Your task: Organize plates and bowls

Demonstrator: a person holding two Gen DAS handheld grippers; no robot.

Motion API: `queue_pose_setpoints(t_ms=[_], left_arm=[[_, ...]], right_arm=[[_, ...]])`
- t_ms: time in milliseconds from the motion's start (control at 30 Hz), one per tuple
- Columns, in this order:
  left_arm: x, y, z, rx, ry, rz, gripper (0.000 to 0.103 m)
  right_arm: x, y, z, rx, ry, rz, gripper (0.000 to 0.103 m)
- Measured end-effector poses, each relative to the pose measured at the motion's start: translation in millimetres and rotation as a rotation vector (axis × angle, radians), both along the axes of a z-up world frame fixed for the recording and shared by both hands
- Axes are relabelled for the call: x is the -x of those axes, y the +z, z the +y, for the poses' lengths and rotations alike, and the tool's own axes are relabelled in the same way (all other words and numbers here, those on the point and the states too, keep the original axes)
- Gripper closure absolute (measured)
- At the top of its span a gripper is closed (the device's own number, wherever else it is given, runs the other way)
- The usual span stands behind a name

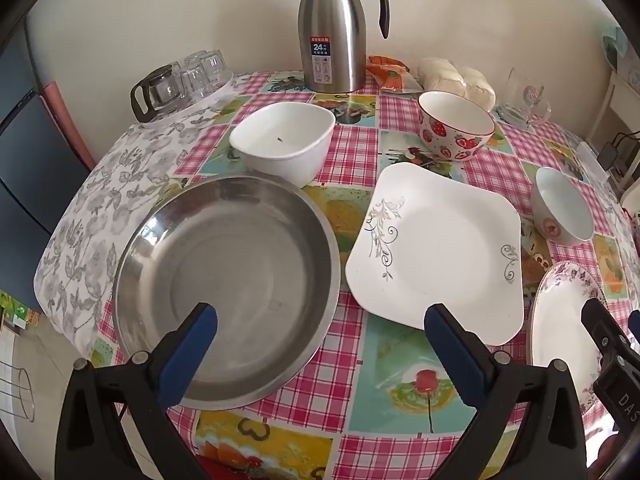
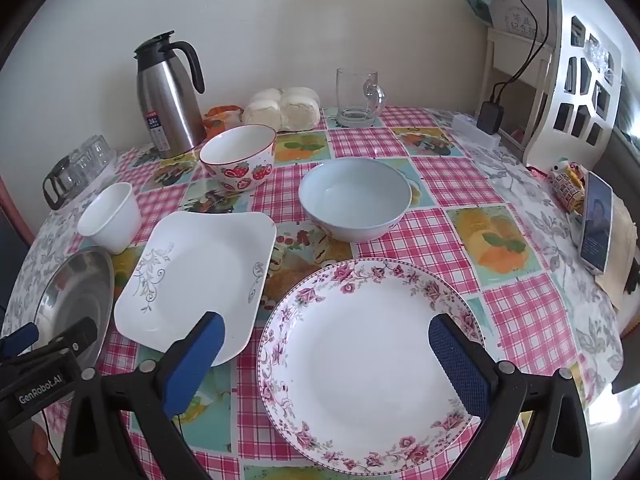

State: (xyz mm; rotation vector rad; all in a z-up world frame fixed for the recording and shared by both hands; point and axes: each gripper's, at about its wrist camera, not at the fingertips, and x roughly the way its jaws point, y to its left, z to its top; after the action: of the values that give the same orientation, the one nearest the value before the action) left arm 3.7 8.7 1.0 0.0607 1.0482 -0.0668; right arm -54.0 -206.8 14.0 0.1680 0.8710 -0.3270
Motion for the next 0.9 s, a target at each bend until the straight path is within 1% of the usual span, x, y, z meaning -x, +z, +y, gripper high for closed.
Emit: queue_pose_setpoints(t_ms=[67, 100, 167, 900], left_arm=[[0.1, 1.1, 2.1, -0.015, 0.001, -0.009, 0.000], [1.7, -0.6, -3.6, -0.036, 0.006, -0.023, 0.000], [1.2, -0.9, -7.9, -0.044, 0.013, -0.024, 0.000], [-1.2, -4.8, -2.0, -0.049, 0.037, -0.014, 0.000]], right_arm=[[-0.3, -0.2, 2.9, 0.019, 0.006, -0.002, 0.000], [-0.1, -0.2, 3.5, 0.022, 0.008, -0.001, 0.000], [0.4, -0.6, 4.9, 0.026, 0.013, 0.002, 0.000], [-9.7, -8.9, 11.2, 0.042, 0.050, 0.052, 0.000]])
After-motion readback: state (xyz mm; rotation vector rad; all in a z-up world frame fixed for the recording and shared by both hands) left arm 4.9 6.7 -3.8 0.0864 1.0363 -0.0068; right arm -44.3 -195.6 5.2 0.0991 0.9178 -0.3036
